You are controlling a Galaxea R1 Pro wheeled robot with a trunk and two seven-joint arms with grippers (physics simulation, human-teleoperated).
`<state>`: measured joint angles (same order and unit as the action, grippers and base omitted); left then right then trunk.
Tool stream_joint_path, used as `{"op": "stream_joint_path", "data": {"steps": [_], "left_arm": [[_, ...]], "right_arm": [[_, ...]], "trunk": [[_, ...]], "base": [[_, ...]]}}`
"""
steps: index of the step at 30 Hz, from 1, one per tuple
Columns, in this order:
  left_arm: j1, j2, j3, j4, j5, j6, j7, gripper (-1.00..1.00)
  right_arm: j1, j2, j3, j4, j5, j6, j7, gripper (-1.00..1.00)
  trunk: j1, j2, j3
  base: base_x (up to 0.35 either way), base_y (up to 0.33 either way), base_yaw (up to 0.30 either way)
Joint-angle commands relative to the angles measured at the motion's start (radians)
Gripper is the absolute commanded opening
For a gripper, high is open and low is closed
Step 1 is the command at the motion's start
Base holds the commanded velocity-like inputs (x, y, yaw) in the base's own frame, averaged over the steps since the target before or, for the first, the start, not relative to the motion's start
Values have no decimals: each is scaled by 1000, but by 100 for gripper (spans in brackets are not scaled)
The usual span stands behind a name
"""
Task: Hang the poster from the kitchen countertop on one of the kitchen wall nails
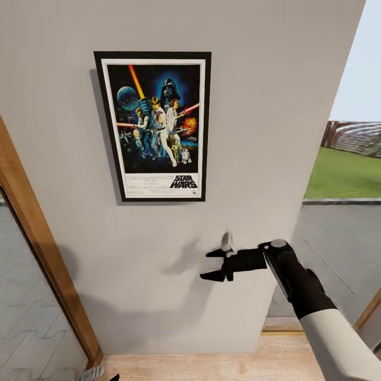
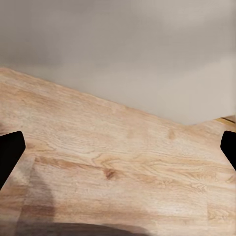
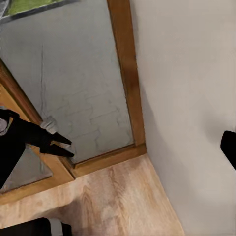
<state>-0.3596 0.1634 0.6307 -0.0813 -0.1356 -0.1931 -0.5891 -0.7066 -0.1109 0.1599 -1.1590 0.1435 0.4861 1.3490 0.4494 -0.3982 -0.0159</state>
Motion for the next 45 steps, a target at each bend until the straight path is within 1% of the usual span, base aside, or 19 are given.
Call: {"op": "stream_joint_path", "data": {"steps": [1,2,4,7,9,12,13,16,18,22,25,27,29,30,34,35,38,40,45], "left_arm": [[-1,0,7,1,-11,-6,-2,100],[-1,0,7,1,-11,-6,-2,100],[-1,1,8,1,-11,-7,-2,100],[-1,1,8,1,-11,-7,-2,100],[-1,0,8,1,-11,-6,-3,100],[-1,0,8,2,-11,-6,-3,100],[-1,0,9,3,-12,-6,-3,100],[-1,-1,9,4,-12,-6,-3,100],[-1,-1,9,7,-12,-5,-2,100],[-1,-3,9,8,-11,-3,-2,100],[-1,-5,10,9,-10,-2,-2,100],[-1,-6,11,21,-11,-2,-2,100],[-1,-6,11,29,-11,-2,-1,100],[1,-3,11,42,-11,-2,23,100],[10,-3,11,44,-12,-2,58,100],[39,-2,10,46,-12,-3,91,100],[44,-2,10,46,-12,-3,93,100],[65,1,10,45,-12,-3,95,100],[80,11,10,45,-12,-5,144,100]], "right_arm": [[54,-1,-36,-6,3,-19,5,100],[81,-1,-54,-8,3,-32,5,100],[237,-1,-150,2,5,-121,3,100],[326,-1,-210,47,6,-188,-1,100],[409,-1,-281,165,7,-295,-4,100],[442,-5,-335,303,7,-387,-14,100],[453,-22,-359,427,8,-453,-34,100],[459,-48,-376,588,8,-529,-88,100],[463,-63,-382,733,8,-584,-189,100],[464,-69,-385,838,8,-606,-315,100],[464,-71,-385,878,8,-610,-395,100],[464,-70,-384,913,8,-612,-501,100],[464,-70,-383,922,8,-612,-533,100],[464,-70,-383,935,8,-613,-579,100],[464,-70,-384,937,8,-613,-587,100],[464,-70,-384,938,8,-613,-611,100],[464,-70,-383,939,8,-613,-646,100],[464,-67,-382,941,7,-612,-738,100],[464,-66,-383,942,6,-612,-767,100]], "trunk": [[1,-2,-2],[1,-2,-2],[1,-2,-2],[1,-2,-2],[1,-2,-2],[1,-2,-2],[1,-2,-2],[1,-2,-2],[1,-2,-2],[1,-2,-2],[1,-2,-2],[1,-2,-2],[1,-2,-2],[1,-2,-2],[1,-2,-2],[1,-2,-2],[1,-2,-2],[1,-2,-1],[1,-2,4]], "base": [[0,0,0],[0,0,0],[0,0,0],[0,0,0],[0,0,0],[0,0,0],[0,0,0],[0,0,0],[0,0,0],[0,0,0],[0,0,0],[0,0,0],[0,0,0],[0,0,0],[0,0,0],[0,0,0],[0,0,0],[0,0,0],[0,0,0]]}}
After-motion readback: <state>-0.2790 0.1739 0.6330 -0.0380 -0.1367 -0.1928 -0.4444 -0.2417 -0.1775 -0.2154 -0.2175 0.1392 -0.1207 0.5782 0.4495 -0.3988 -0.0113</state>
